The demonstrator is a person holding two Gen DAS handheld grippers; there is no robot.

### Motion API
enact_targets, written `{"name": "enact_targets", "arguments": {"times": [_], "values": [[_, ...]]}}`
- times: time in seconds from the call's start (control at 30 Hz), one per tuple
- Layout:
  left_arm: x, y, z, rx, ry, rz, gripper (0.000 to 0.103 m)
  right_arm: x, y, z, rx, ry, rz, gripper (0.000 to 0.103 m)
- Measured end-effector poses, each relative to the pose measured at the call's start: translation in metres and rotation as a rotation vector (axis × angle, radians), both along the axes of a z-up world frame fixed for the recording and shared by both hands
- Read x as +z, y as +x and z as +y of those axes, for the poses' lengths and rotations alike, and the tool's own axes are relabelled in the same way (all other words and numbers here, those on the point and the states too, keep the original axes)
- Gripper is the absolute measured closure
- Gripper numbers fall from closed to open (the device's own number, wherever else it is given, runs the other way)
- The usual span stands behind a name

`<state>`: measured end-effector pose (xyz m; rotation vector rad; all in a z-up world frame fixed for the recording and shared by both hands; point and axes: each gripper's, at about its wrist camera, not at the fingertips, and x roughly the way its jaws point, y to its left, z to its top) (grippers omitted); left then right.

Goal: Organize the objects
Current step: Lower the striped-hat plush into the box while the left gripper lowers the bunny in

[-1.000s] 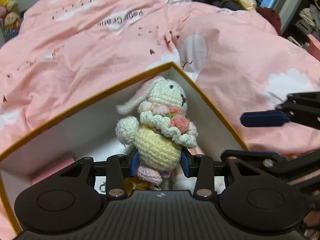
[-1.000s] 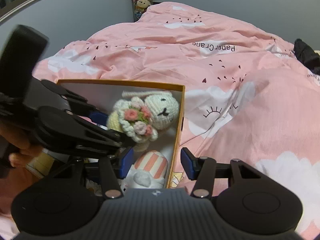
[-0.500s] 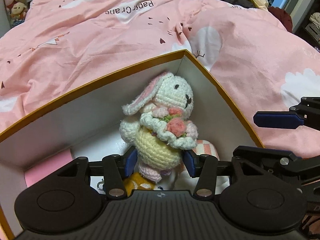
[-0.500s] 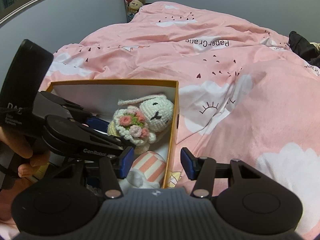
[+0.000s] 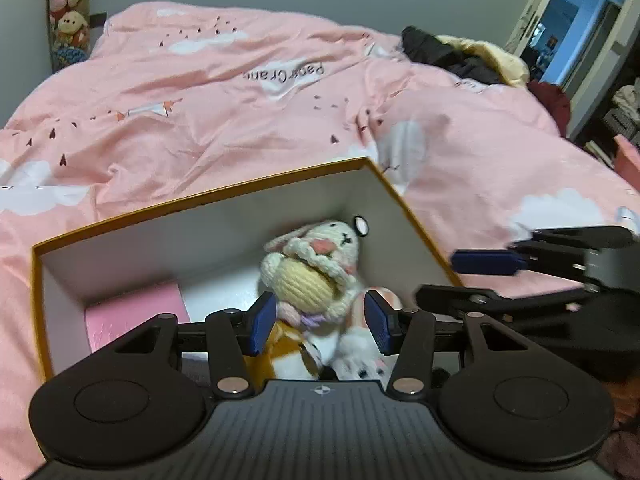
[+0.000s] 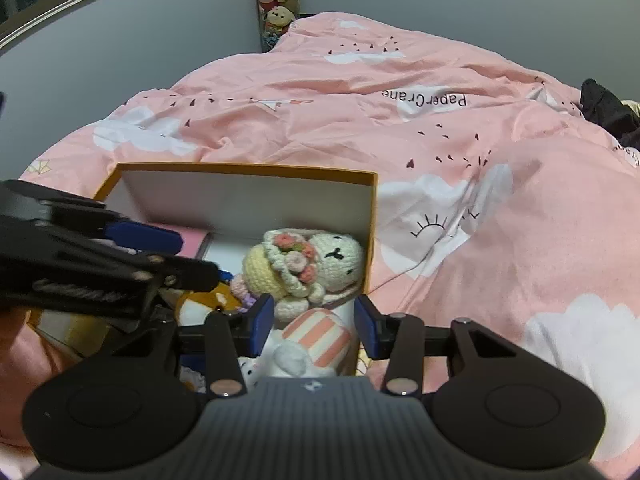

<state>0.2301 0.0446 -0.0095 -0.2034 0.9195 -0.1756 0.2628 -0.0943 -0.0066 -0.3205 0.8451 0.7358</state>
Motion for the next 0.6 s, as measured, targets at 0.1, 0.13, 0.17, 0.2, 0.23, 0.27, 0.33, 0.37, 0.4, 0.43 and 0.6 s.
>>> {"name": "enact_targets", "arguments": {"times": [0.1, 0.13, 0.17, 0.2, 0.23, 0.27, 0.33, 0.37, 0.4, 0.43, 0.6], "values": [[0.01, -0.019, -0.001, 0.0, -0.016, -0.024, 0.045, 0.008, -0.012, 0.0, 0.008, 0.005, -0.029, 0.056], [0.014, -0.027, -0.001, 0.008, -0.018, -0.042, 0.045, 0.011, -0.017, -0.001, 0.011, 0.011, -0.04, 0.056], [0.018, -0.036, -0.001, 0.022, -0.018, -0.064, 0.045, 0.015, -0.022, -0.002, 0.014, 0.021, -0.052, 0.055], [0.022, -0.045, 0.0, 0.041, -0.018, -0.083, 0.045, 0.019, -0.029, -0.004, 0.017, 0.03, -0.063, 0.053], [0.025, -0.055, 0.0, 0.067, -0.023, -0.106, 0.045, 0.023, -0.034, -0.005, 0.019, 0.04, -0.071, 0.051], [0.028, -0.066, 0.0, 0.088, -0.031, -0.125, 0.045, 0.025, -0.041, -0.007, 0.021, 0.052, -0.077, 0.048], [0.03, -0.082, 0.0, 0.103, -0.048, -0.141, 0.045, 0.029, -0.053, -0.01, 0.025, 0.071, -0.081, 0.048], [0.031, -0.089, -0.001, 0.104, -0.052, -0.145, 0.045, 0.03, -0.06, -0.012, 0.029, 0.079, -0.083, 0.048], [0.031, -0.096, -0.002, 0.102, -0.048, -0.147, 0.045, 0.031, -0.067, -0.013, 0.031, 0.084, -0.085, 0.048], [0.031, -0.104, -0.003, 0.105, -0.038, -0.148, 0.045, 0.031, -0.074, -0.014, 0.032, 0.09, -0.091, 0.048], [0.031, -0.134, -0.007, 0.115, -0.005, -0.145, 0.045, 0.032, -0.108, -0.021, 0.024, 0.125, -0.108, 0.045]]}}
